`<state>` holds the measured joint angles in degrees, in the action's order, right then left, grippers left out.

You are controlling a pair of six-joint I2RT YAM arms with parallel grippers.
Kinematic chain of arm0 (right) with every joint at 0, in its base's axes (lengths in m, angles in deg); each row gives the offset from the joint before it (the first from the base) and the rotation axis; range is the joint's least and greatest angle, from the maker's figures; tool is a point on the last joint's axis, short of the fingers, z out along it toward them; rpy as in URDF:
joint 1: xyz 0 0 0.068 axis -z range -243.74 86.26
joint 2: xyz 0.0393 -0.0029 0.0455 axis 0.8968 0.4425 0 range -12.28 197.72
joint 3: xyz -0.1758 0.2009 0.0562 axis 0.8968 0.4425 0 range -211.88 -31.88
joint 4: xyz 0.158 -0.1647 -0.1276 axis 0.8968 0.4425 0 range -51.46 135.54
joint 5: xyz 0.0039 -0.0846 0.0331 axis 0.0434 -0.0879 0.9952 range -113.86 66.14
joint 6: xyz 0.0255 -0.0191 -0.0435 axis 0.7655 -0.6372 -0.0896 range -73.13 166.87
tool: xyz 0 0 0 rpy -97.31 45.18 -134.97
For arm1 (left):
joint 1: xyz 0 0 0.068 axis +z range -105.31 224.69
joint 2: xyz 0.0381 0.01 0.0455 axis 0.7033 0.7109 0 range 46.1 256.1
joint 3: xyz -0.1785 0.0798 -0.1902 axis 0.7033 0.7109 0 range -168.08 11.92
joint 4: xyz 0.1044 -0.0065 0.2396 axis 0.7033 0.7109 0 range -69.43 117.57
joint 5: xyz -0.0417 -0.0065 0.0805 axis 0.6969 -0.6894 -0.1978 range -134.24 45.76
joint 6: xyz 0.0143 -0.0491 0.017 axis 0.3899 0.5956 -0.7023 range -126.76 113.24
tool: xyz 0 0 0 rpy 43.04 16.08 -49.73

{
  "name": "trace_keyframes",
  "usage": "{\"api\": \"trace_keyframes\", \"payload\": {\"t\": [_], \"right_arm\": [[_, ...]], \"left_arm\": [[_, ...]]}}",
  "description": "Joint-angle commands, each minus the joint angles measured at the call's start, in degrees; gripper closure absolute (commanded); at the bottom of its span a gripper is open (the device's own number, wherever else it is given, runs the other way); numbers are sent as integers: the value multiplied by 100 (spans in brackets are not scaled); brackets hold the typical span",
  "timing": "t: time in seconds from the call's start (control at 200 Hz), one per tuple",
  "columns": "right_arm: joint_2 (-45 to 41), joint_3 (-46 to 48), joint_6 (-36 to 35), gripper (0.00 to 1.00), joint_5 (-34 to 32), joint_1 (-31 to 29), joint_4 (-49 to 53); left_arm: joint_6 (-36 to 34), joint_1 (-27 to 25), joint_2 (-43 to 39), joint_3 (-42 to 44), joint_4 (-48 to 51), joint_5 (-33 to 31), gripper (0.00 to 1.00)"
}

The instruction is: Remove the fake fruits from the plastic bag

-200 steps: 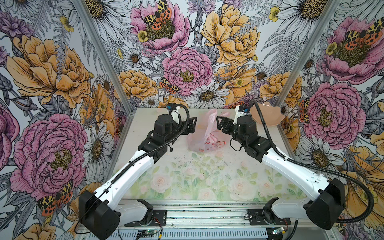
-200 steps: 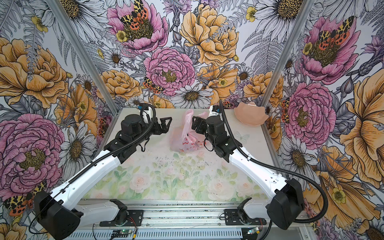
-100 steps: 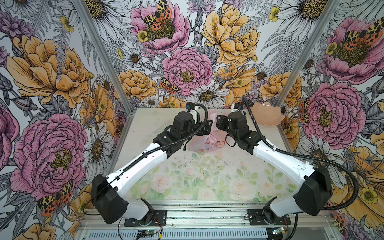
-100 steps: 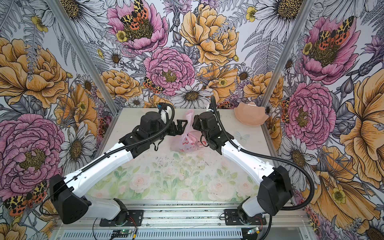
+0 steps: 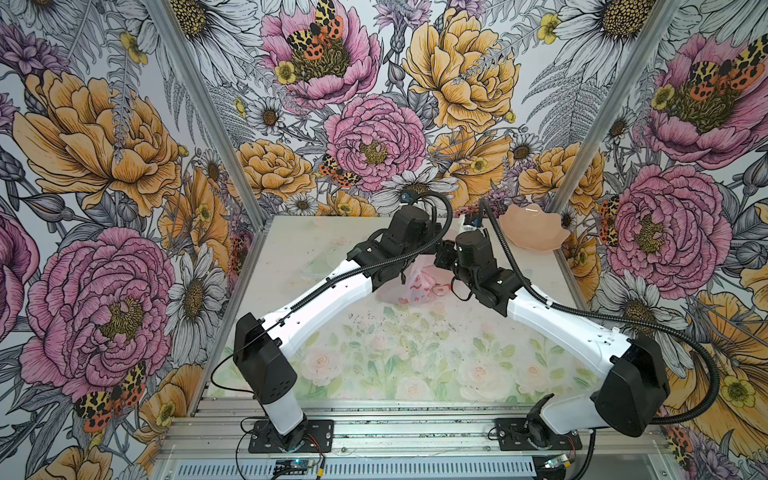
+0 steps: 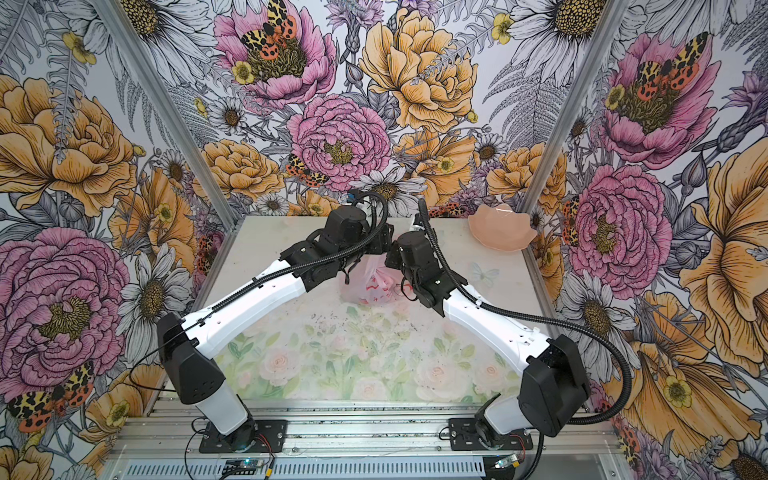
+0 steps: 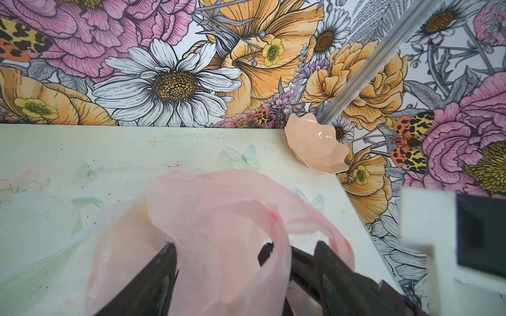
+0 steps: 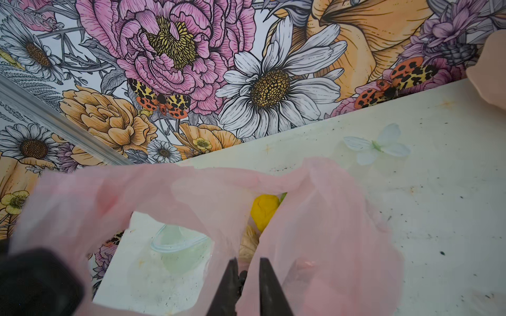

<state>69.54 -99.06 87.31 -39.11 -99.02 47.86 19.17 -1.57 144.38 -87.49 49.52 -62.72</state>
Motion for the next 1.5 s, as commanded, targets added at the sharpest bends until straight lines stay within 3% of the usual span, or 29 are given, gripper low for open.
{"api": "trace_keyframes", "payload": {"t": [0.0,0.215,0.34,0.54,0.686,0.951,1.101,1.171,1.231,1.316,1.406,1.491], "right_arm": [[-302,62,-142,86,9,-57,-308],[-576,183,-252,92,-133,-12,-315],[-839,279,-283,96,-87,199,-308],[-1441,602,41,99,657,843,-315],[-1728,1109,62,99,721,1044,-347],[-1628,2831,551,100,1038,1288,-1584],[-1708,3022,486,100,800,1305,-1487],[-1795,2962,349,100,830,1305,-1391],[-1858,2900,250,100,853,1294,-1300],[-1904,2829,83,100,909,1279,-1227],[-1967,2785,-32,100,923,1229,-1183],[-2011,2761,-130,100,897,1159,-1153]], "left_arm": [[193,106,147,-233,422,-117,27],[642,598,63,0,445,552,64],[491,947,-386,511,9,1113,89],[734,1909,-1922,2453,-1447,1749,94],[1249,2615,-2690,4032,-2585,2255,95],[1608,2788,-2235,5327,-3435,2667,92],[1358,2763,-2104,5202,-2772,2540,86],[1113,2631,-2232,4946,-2099,2092,74],[995,2547,-2399,4706,-1521,1652,56],[881,2433,-2629,4316,-718,1187,41],[831,2196,-2771,3751,203,412,29],[708,1891,-2771,3151,958,-267,23]]}}
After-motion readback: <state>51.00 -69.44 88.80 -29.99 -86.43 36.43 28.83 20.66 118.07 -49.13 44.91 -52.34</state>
